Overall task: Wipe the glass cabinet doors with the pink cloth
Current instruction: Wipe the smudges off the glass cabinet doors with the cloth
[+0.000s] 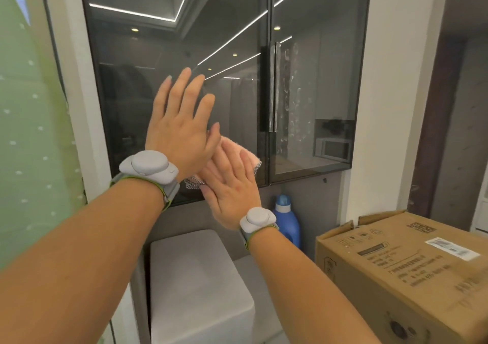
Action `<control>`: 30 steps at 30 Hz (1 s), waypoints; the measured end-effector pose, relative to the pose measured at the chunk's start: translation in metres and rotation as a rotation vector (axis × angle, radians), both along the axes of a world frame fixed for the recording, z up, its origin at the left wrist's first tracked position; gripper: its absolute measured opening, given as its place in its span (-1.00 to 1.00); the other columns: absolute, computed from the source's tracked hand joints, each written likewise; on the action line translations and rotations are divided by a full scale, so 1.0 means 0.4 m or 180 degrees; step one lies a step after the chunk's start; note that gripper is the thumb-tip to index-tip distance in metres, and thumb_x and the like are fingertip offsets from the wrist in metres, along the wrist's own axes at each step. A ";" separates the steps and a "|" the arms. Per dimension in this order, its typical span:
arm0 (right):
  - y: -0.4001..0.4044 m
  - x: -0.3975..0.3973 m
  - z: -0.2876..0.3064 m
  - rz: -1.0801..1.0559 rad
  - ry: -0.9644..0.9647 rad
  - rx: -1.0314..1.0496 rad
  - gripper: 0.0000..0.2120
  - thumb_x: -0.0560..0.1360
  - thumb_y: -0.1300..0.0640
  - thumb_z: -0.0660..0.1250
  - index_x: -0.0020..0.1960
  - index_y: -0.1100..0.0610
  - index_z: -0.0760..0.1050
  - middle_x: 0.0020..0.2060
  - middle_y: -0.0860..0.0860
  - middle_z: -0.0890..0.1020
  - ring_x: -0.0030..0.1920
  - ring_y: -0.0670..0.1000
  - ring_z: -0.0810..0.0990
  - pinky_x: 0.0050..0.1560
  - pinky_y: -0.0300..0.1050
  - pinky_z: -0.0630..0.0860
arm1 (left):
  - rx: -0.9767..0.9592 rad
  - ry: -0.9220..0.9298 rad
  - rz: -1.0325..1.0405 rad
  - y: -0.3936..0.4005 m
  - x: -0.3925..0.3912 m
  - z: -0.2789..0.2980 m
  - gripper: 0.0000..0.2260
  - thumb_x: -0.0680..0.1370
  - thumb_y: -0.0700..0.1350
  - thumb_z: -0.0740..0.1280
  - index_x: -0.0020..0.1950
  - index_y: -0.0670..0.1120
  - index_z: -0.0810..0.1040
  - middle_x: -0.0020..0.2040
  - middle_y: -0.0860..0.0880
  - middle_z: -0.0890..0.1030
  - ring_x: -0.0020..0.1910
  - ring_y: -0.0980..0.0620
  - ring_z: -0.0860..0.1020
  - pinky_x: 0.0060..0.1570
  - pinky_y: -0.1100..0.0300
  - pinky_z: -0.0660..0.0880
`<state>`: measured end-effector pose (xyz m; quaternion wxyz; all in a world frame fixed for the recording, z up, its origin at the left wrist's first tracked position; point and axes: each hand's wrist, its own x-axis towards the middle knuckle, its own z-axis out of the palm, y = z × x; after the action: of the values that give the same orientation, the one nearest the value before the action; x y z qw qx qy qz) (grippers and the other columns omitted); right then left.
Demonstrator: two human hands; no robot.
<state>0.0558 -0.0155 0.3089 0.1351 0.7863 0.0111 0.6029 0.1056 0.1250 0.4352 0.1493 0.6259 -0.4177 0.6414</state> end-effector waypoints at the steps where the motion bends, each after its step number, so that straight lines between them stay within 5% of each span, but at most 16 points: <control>1: -0.011 -0.006 -0.009 -0.0017 -0.0012 0.0105 -0.44 0.70 -0.10 0.07 0.66 -0.15 0.01 0.68 -0.03 0.05 0.68 0.12 0.03 0.63 0.25 0.07 | 0.0062 -0.0016 0.0021 -0.008 -0.006 0.002 -0.58 0.62 0.02 0.22 0.39 -0.19 0.46 0.58 -0.24 0.36 0.64 -0.28 0.21 0.64 -0.22 0.08; 8: -0.103 -0.039 -0.049 -0.0200 -0.0219 0.1267 -0.45 0.71 -0.12 -0.09 0.65 -0.19 -0.20 0.68 -0.06 -0.08 0.69 0.06 -0.06 0.66 0.13 -0.11 | 0.0522 -0.0299 0.0324 -0.071 -0.035 0.037 -0.41 0.57 -0.03 0.26 0.56 -0.24 0.31 0.62 -0.27 0.29 0.66 -0.30 0.15 0.64 -0.25 0.07; 14: -0.156 -0.064 -0.062 -0.0230 -0.0388 0.1963 -0.43 0.71 -0.11 -0.15 0.62 -0.20 -0.35 0.65 -0.13 -0.25 0.69 0.03 -0.16 0.65 0.20 -0.07 | 0.0538 -0.0411 0.0454 -0.093 0.005 0.048 -0.44 0.66 0.02 0.12 0.60 -0.26 0.24 0.67 -0.28 0.17 0.68 -0.30 0.07 0.65 -0.22 0.03; 24: -0.268 -0.116 0.179 -0.0250 -0.1284 0.3723 -0.42 0.74 0.02 -0.01 0.68 0.15 -0.12 0.69 0.07 -0.04 0.68 0.07 -0.02 0.65 0.10 -0.06 | 0.0515 -0.0529 0.0371 -0.111 0.016 0.034 -0.47 0.68 0.04 0.07 0.58 -0.23 0.24 0.66 -0.32 0.16 0.67 -0.35 0.05 0.63 -0.25 0.07; 28: -0.264 -0.115 0.223 -0.0417 -0.1276 0.3125 -0.50 0.71 0.06 -0.05 0.61 0.19 0.13 0.60 0.21 0.19 0.62 0.20 0.17 0.61 0.19 0.11 | 0.0571 -0.0509 0.0296 -0.108 0.013 0.035 -0.48 0.69 0.03 0.06 0.59 -0.21 0.23 0.66 -0.34 0.14 0.67 -0.36 0.04 0.64 -0.26 0.06; 30: -0.247 -0.101 0.176 -0.0240 -0.0888 0.2535 -0.46 0.71 0.02 -0.08 0.66 0.09 -0.03 0.66 0.19 0.03 0.67 0.19 0.01 0.67 0.17 -0.04 | 0.0583 -0.0512 0.0285 -0.107 0.017 0.035 -0.48 0.69 0.03 0.06 0.59 -0.21 0.23 0.66 -0.34 0.14 0.67 -0.37 0.04 0.64 -0.26 0.05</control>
<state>0.0155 -0.1142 0.3792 -0.1571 0.6877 -0.2700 0.6554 0.1124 0.0823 0.4491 0.0288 0.6014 -0.4569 0.6548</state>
